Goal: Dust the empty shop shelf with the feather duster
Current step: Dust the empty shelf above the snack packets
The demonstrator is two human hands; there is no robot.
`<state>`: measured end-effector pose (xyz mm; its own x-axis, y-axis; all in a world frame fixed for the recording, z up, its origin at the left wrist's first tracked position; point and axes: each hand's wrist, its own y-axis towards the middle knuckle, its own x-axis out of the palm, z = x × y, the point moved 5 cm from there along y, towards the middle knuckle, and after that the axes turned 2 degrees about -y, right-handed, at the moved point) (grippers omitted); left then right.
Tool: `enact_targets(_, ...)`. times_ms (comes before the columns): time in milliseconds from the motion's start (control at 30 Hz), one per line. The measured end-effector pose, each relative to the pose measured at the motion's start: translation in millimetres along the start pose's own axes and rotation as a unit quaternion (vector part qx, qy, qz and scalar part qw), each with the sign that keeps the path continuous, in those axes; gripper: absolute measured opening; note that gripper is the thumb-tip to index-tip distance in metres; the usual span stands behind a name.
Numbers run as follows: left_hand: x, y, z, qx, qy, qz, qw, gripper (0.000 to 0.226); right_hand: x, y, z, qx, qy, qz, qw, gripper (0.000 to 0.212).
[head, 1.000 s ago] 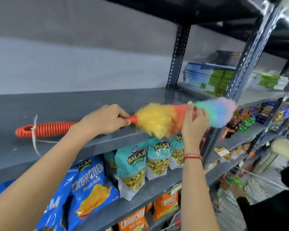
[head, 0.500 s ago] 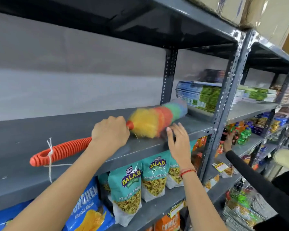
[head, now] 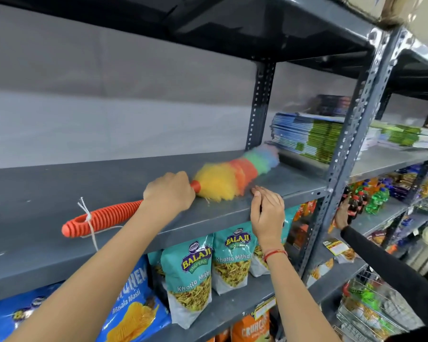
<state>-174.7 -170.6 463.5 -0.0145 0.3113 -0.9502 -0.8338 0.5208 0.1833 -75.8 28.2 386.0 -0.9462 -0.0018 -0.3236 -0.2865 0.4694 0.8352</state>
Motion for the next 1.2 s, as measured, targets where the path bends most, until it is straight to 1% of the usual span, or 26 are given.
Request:
enact_targets(67, -2.4, -1.5, -7.6, -0.032, 0.011, 0.002, 0.999, 0.038, -0.5, -0.8, -0.4, -0.006, 0.000, 0.001, 1.000, 0.044)
enact_targets(133, -8.6, -9.5, -13.2, -0.058, 0.033, 0.021, 0.998, 0.038, -0.5, -0.5, -0.4, -0.007, 0.003, -0.003, 1.000, 0.045)
enact_targets(233, -17.6, -38.5, -25.1, -0.109, 0.081, 0.068, 0.988, 0.034, -0.8, -0.9, -0.3, 0.000, -0.004, -0.009, 1.000, 0.046)
enact_targets(300, -27.1, -66.3, -38.2, -0.139, 0.114, 0.117, 0.977, 0.030, -1.9, -1.1, -2.1, -0.003, -0.010, -0.009, 1.000, 0.045)
enact_targets(367, -39.2, -89.4, -48.6, -0.141, 0.115, 0.167, 0.969, 0.028, -2.9, -0.2, -3.4, -0.009, -0.020, -0.011, 1.000, 0.045)
enact_targets(433, -43.4, -95.5, -52.9, -0.121, 0.085, 0.186, 0.971, 0.031, -2.4, -0.3, -3.0, -0.011, -0.027, -0.017, 0.999, 0.041)
enact_targets(500, -37.3, -86.6, -50.0, -0.096, 0.047, 0.146, 0.984, 0.037, -1.9, -1.1, -2.2, -0.004, -0.028, -0.022, 0.999, 0.036)
enact_targets(567, -25.8, -75.7, -47.8, -0.068, 0.005, 0.070, 0.995, 0.039, -0.6, -1.8, -1.5, 0.002, -0.026, -0.020, 0.999, 0.032)
enact_targets(633, -18.9, -68.0, -56.3, -0.040, -0.049, 0.005, 0.998, 0.036, -0.1, -2.1, -0.8, -0.001, -0.027, -0.008, 1.000, 0.032)
enact_targets(700, -22.9, -63.6, -78.5, -0.038, -0.098, -0.033, 0.994, 0.040, 0.1, -2.0, -0.2, -0.010, -0.029, 0.006, 1.000, 0.037)
enact_targets(733, -27.4, -62.6, -95.8, -0.057, -0.116, -0.041, 0.991, 0.042, 0.5, -1.8, 0.4, -0.014, -0.028, 0.011, 0.999, 0.041)
enact_targets(800, -39.4, -64.1, -137.6, -0.117, -0.139, -0.034, 0.983, 0.043, 1.1, -1.4, 0.4, -0.019, -0.022, 0.015, 0.999, 0.046)
enact_targets(833, -48.3, -67.2, -158.1, -0.145, -0.110, -0.009, 0.983, 0.044, 1.2, -1.4, 0.6, -0.017, -0.020, 0.014, 1.000, 0.046)
enact_targets(867, -60.0, -73.1, -176.4, -0.170, -0.031, 0.042, 0.984, 0.042, 0.9, -1.4, 1.0, -0.015, -0.018, 0.014, 1.000, 0.046)
enact_targets(900, -73.2, -81.0, -190.9, -0.178, 0.067, 0.109, 0.976, 0.039, 0.9, -2.3, 0.6, -0.011, -0.018, 0.014, 1.000, 0.047)
enact_targets(933, -82.9, -87.2, -199.8, -0.155, 0.127, 0.156, 0.967, 0.036, 0.9, -3.6, -0.6, -0.005, -0.021, 0.016, 1.000, 0.047)
enact_targets(967, -88.1, -91.4, -205.9, -0.113, 0.127, 0.174, 0.970, 0.033, 1.1, -5.4, -3.4, 0.002, -0.026, 0.019, 0.999, 0.047)
enact_targets(1000, -91.0, -93.8, -212.4, -0.076, 0.096, 0.161, 0.979, 0.031, 2.0, -8.0, -8.7, 0.009, -0.029, 0.020, 0.999, 0.047)
enact_targets(1067, -92.8, -97.8, -223.4, -0.038, -0.002, 0.095, 0.995, 0.030, 6.1, -15.6, -27.9, 0.004, -0.022, 0.016, 1.000, 0.048)
enact_targets(1100, -93.1, -99.5, -226.5, -0.022, -0.046, 0.063, 0.997, 0.029, 9.1, -20.5, -41.3, -0.008, -0.018, 0.013, 1.000, 0.049)
enact_targets(1167, -92.4, -104.5, -226.4, 0.008, -0.100, 0.019, 0.995, 0.028, 15.5, -30.6, -72.1, -0.048, -0.002, 0.011, 0.999, 0.048)
enact_targets(1200, -90.9, -107.0, -225.7, 0.018, -0.123, 0.003, 0.992, 0.034, 18.5, -35.7, -88.2, -0.072, 0.013, 0.012, 0.997, 0.045)
